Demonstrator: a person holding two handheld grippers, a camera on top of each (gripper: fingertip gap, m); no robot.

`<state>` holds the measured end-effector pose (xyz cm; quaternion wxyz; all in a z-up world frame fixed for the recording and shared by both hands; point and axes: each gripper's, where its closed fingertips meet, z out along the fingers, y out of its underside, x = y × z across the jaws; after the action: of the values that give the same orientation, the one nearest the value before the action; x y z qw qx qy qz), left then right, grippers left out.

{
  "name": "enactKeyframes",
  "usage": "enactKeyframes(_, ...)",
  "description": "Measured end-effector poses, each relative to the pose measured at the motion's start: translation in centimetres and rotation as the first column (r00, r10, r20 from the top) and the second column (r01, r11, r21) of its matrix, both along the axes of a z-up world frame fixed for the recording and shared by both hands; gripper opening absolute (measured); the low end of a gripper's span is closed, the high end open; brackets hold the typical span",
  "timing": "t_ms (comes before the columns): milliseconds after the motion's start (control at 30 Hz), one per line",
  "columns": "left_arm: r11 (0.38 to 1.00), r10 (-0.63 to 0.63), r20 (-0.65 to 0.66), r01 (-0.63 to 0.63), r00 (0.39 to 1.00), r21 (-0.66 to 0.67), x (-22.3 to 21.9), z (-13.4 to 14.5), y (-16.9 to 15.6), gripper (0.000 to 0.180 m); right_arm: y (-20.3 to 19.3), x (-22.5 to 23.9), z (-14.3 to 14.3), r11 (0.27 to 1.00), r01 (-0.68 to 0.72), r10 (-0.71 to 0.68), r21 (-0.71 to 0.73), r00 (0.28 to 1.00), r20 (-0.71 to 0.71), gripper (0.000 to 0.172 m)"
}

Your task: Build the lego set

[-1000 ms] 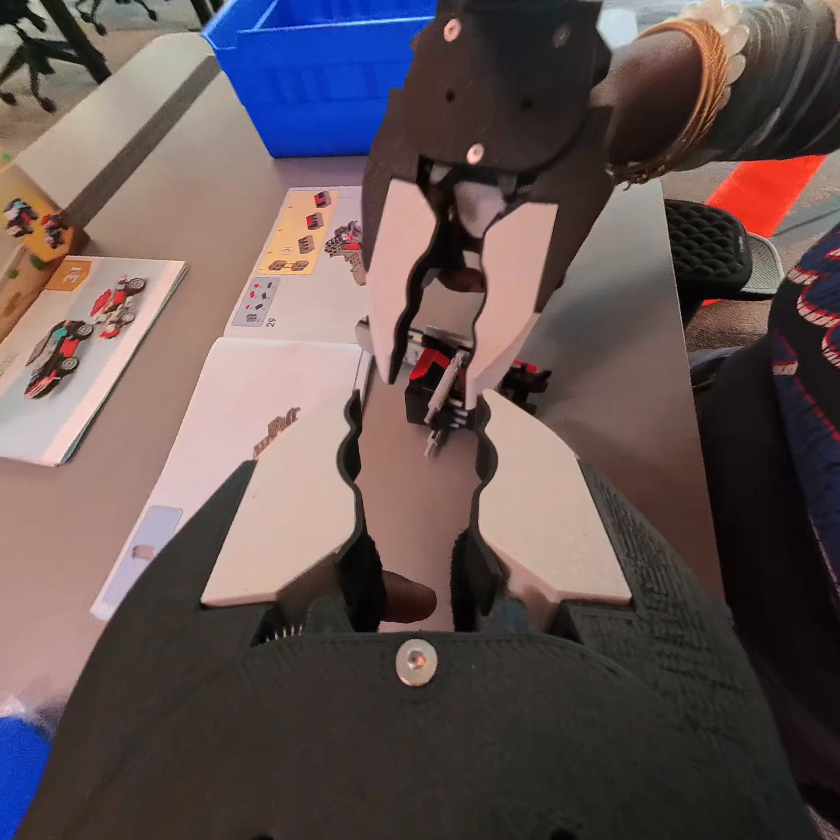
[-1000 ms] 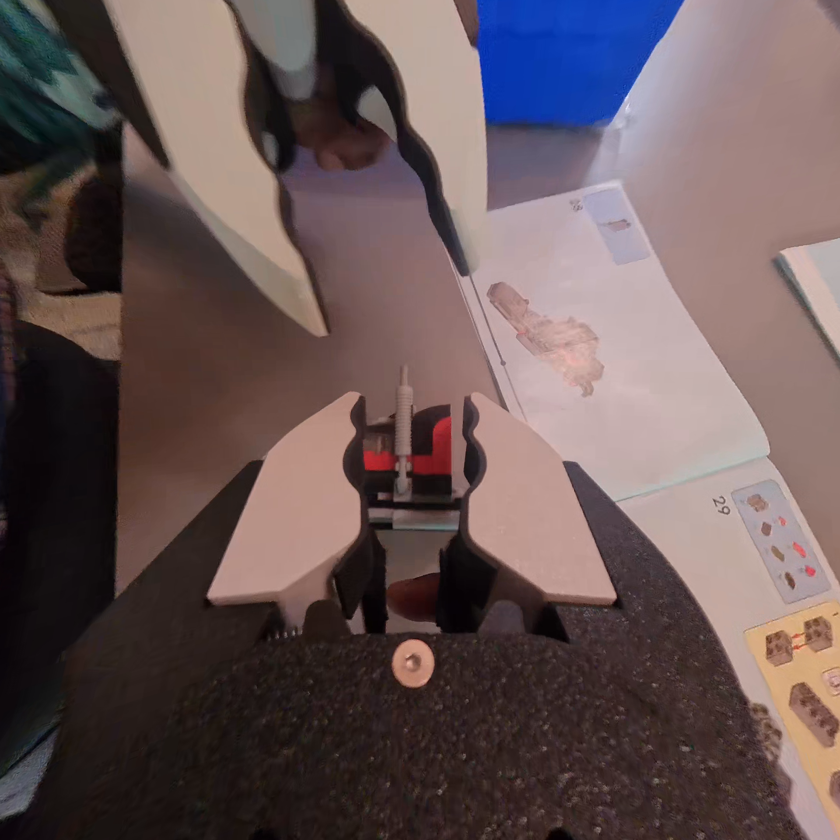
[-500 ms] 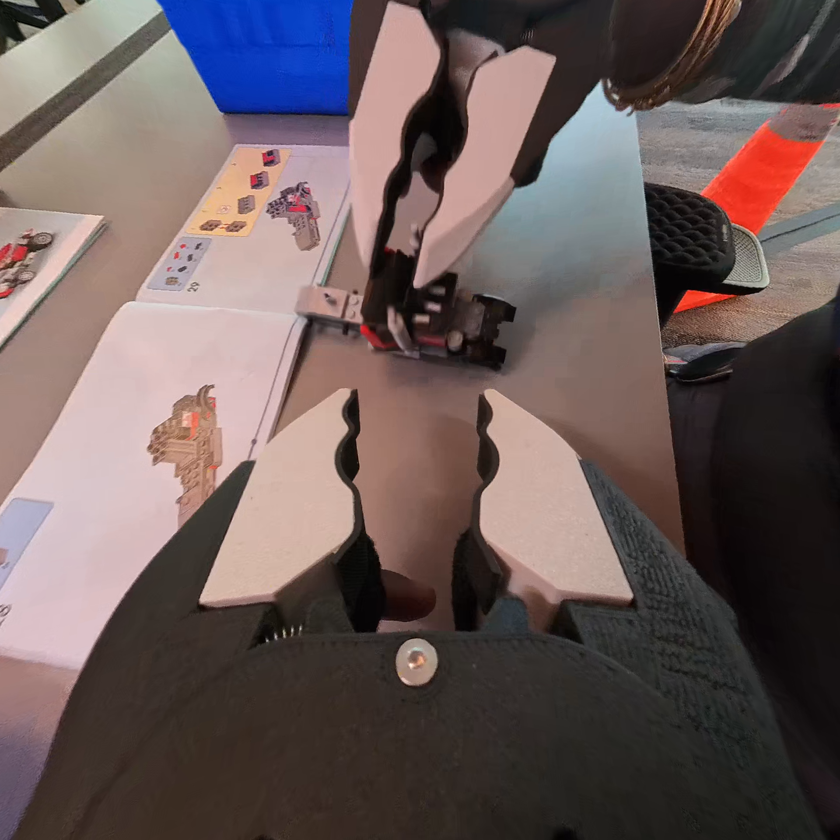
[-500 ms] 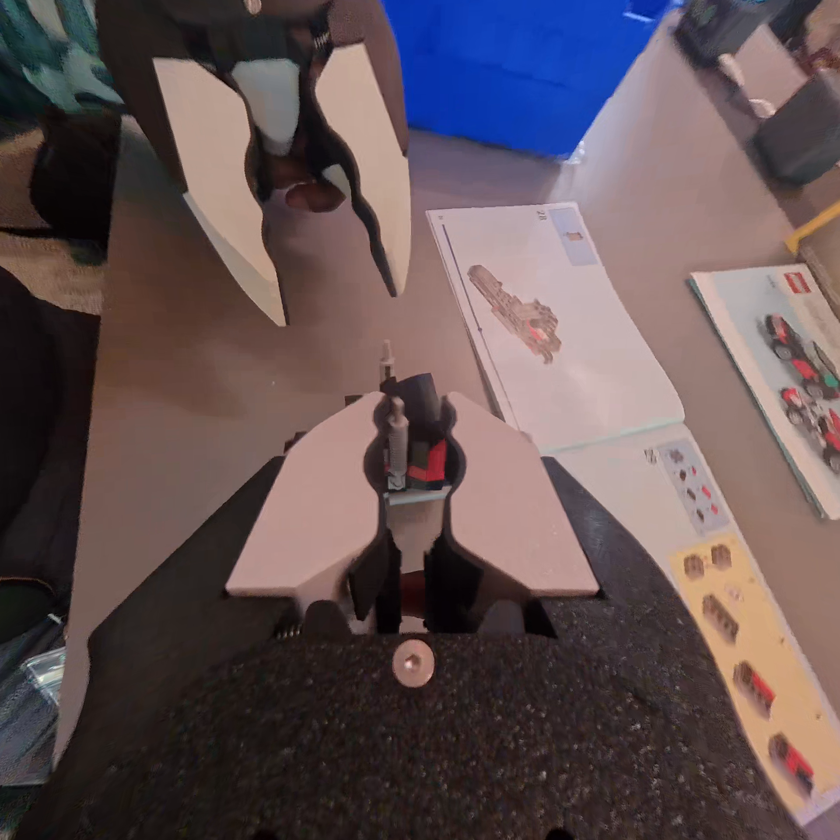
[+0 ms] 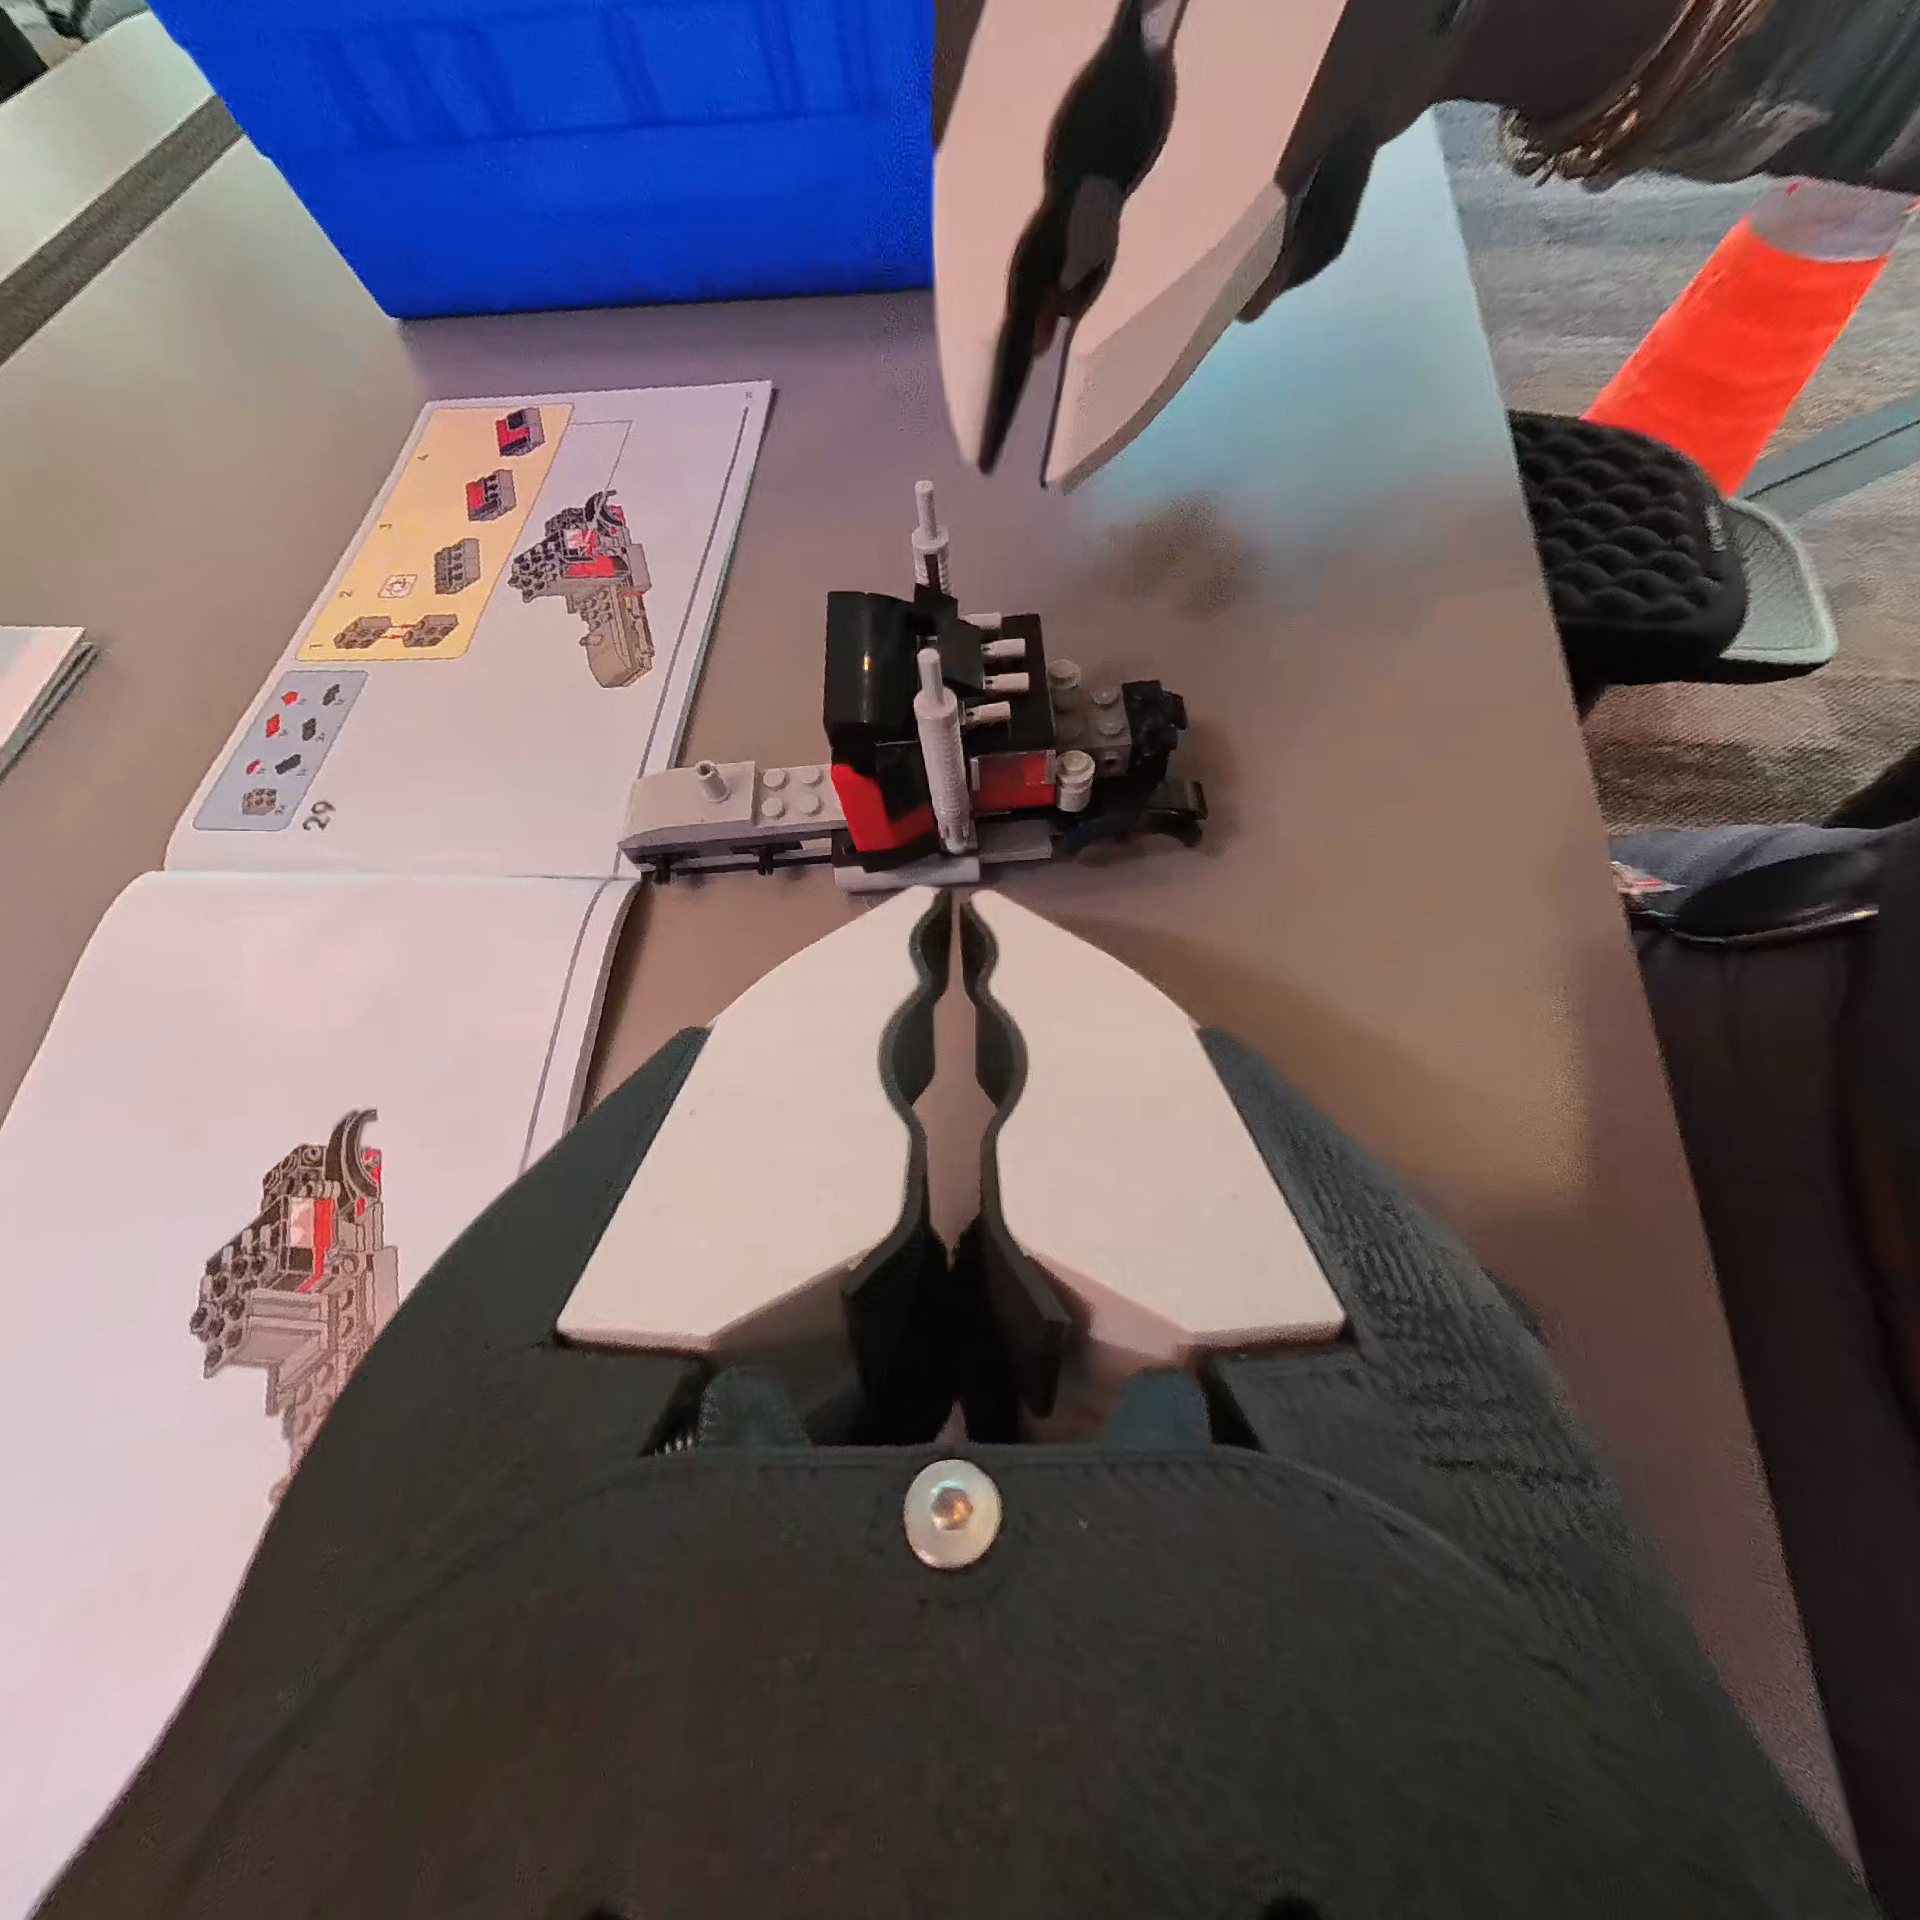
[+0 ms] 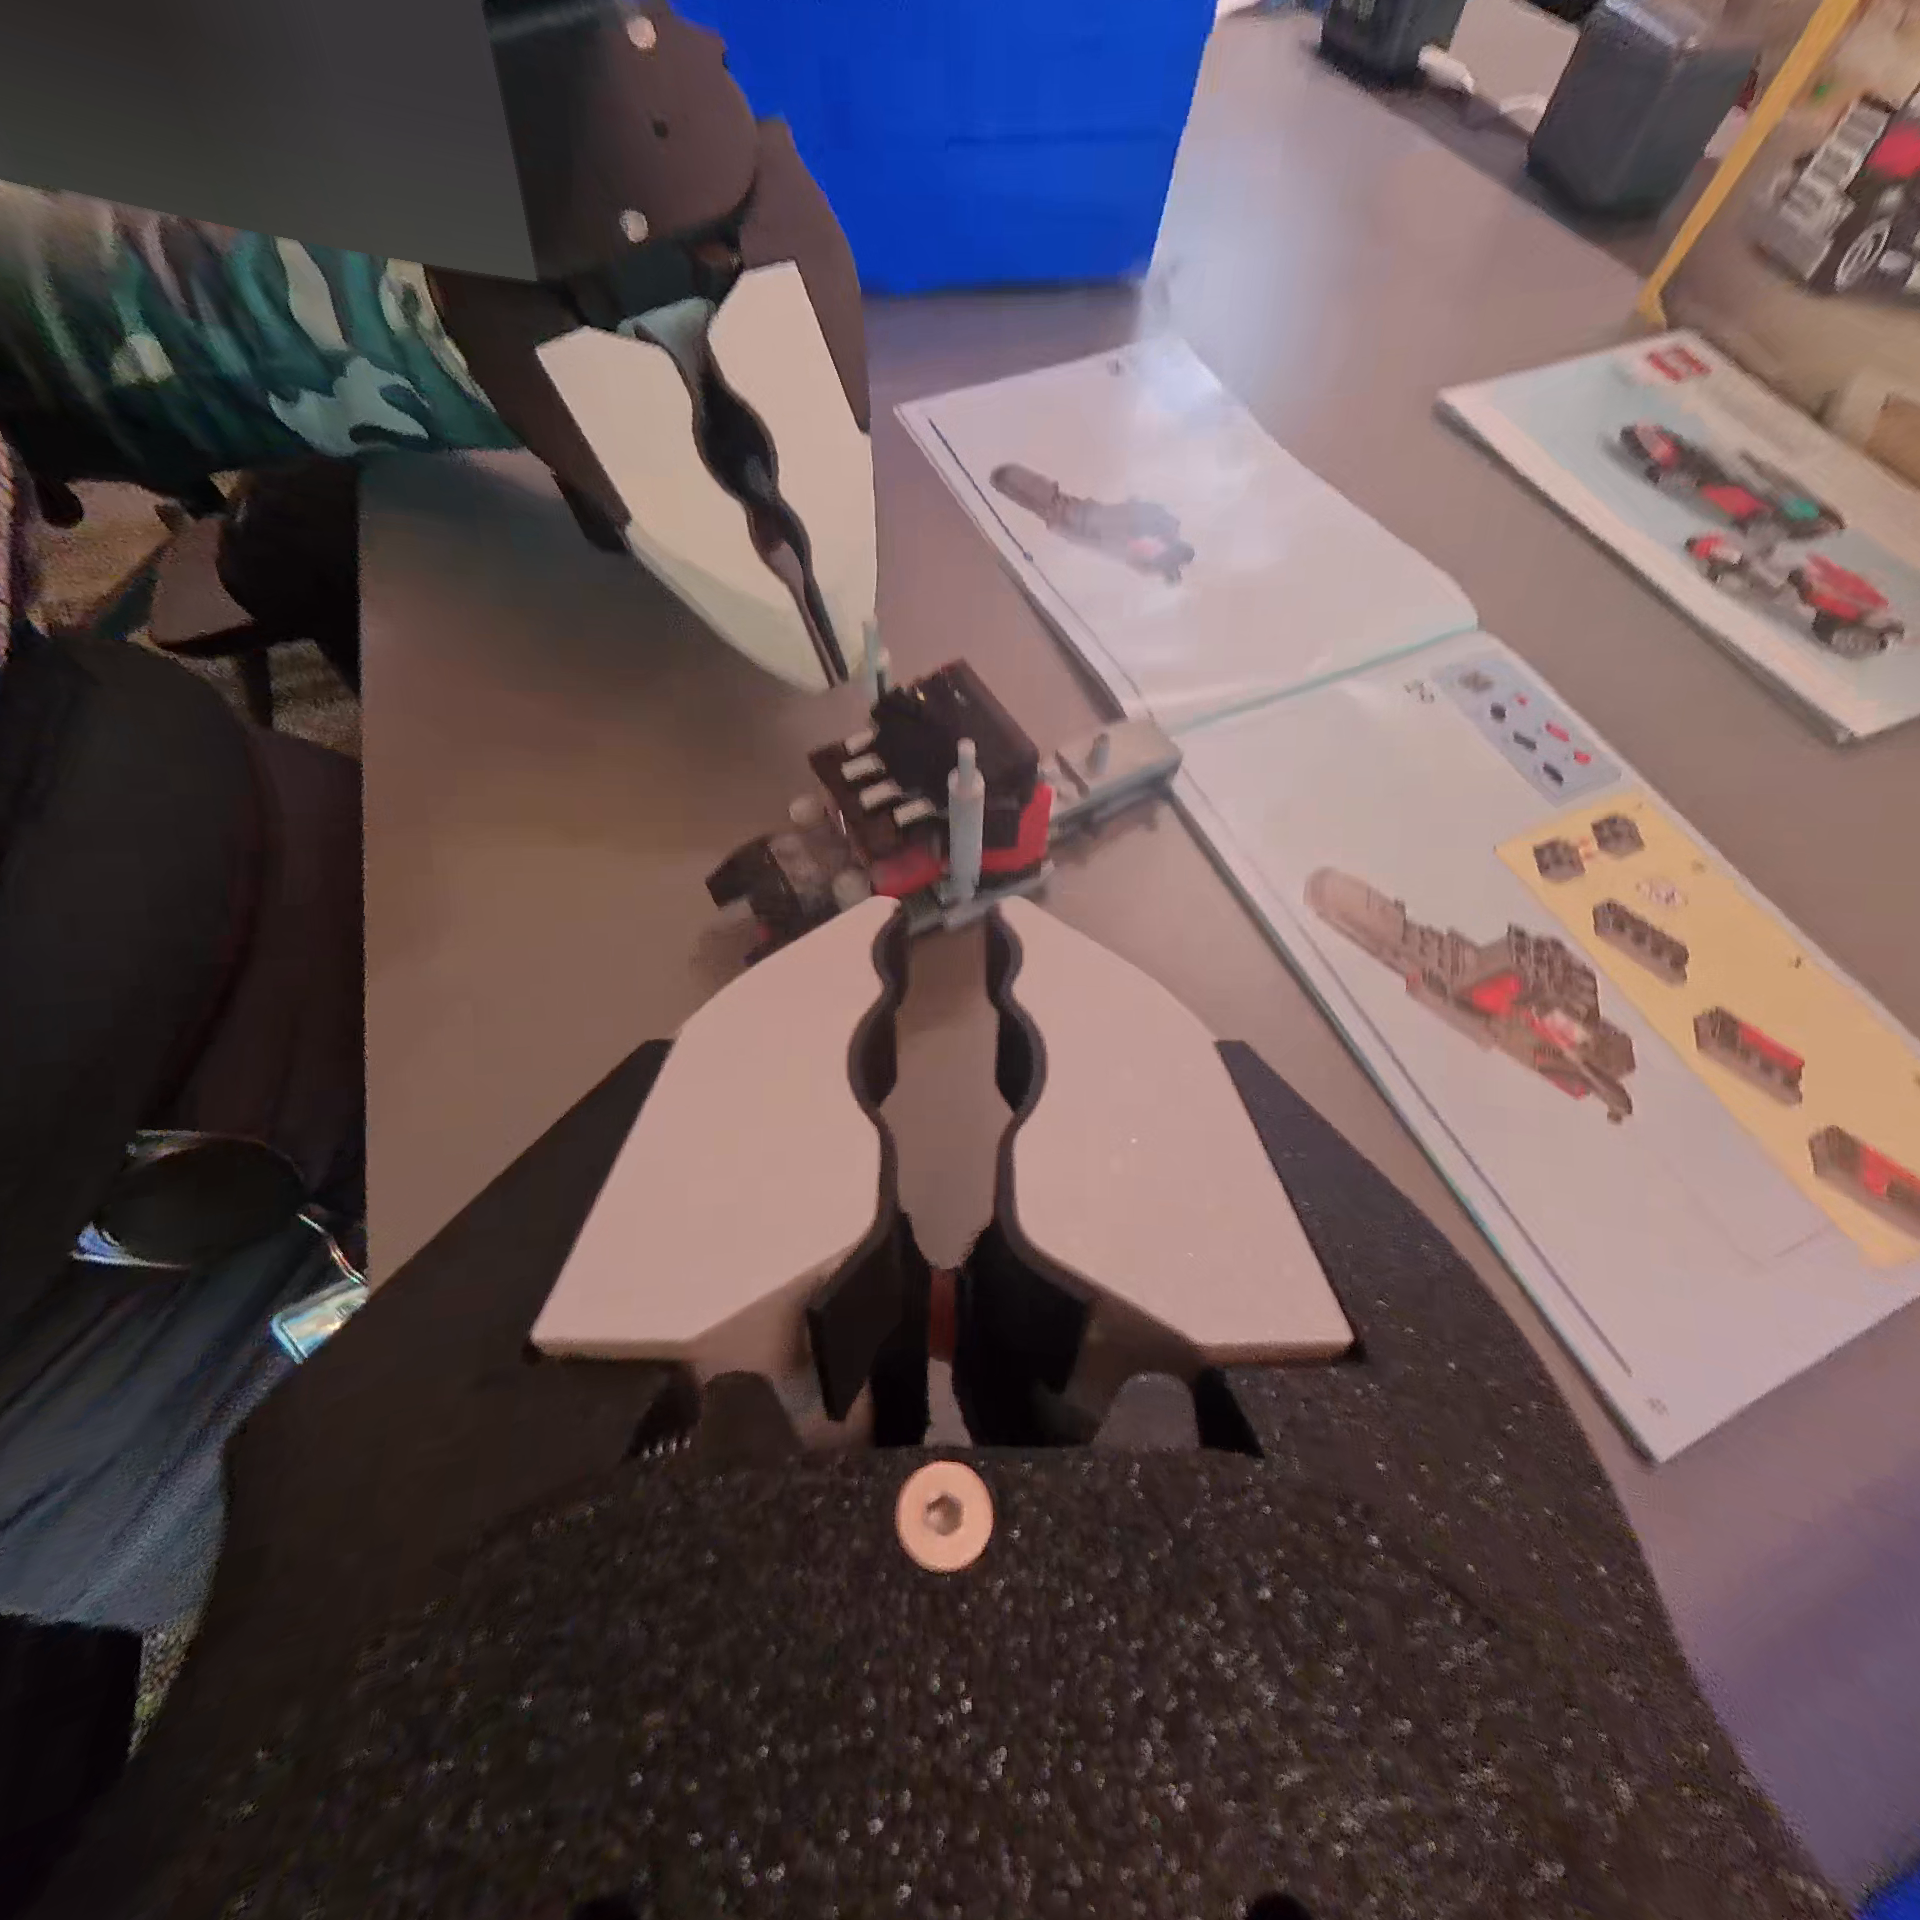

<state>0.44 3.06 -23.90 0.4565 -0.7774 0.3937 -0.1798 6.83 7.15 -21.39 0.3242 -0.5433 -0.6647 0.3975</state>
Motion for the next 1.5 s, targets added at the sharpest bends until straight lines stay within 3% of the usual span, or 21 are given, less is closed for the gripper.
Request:
enactKeyframes(100,1.000,-0.010,-0.064,0.011,0.998,0.008,0.8,-0.7,0.4,0.001,0.5,-0.2,-1.4,0.999,0.004,-0.005,0.033,1.000,0.026,0.005)
enactKeyframes(233,1.000,-0.006,-0.092,0.008,0.996,0.023,1.5,-0.9,1.0,0.001,0.3,-1.3,-3.0,0.997,-0.042,0.037,0.064,0.996,0.079,0.011)
enactKeyframes(467,1.000,0.026,-0.122,-0.025,0.992,0.008,0.9,-1.0,1.2,0.003,-1.0,-2.3,-3.2,0.993,-0.103,0.099,0.054,0.992,0.073,0.008)
enactKeyframes(600,0.999,0.047,-0.086,-0.046,0.995,0.009,-0.5,-0.6,1.0,0.029,-0.5,-1.5,-3.4,0.989,-0.125,0.118,0.075,0.989,0.093,0.025)
enactKeyframes(700,1.000,-0.003,-0.012,0.003,1.000,-0.004,0.5,-0.2,1.2,0.050,-1.2,-1.9,-2.9,0.980,-0.195,0.193,0.042,0.980,0.055,0.061)
enactKeyframes(800,0.997,-0.059,0.020,0.060,0.998,-0.058,1.6,-0.5,1.4,0.055,-2.2,-2.7,-3.2,0.964,-0.267,0.267,-0.006,0.962,0.061,0.080)
enactKeyframes(1167,0.988,-0.146,0.058,0.149,0.988,-0.041,1.7,0.1,0.5,0.051,-3.5,-4.2,-3.0,0.957,-0.289,0.289,-0.012,0.956,0.041,0.073)
enactKeyframes(1333,0.985,-0.170,0.113,0.170,0.979,0.015,0.6,3.2,0.5,0.051,-3.8,-5.4,0.1,0.957,-0.289,0.287,-0.023,0.956,-0.066,0.072)
enactKeyframes(1500,0.975,-0.215,0.052,0.211,0.975,0.064,-1.6,6.3,3.2,0.051,-1.2,-7.8,2.8,0.958,-0.285,0.286,0.028,0.954,-0.094,0.073)
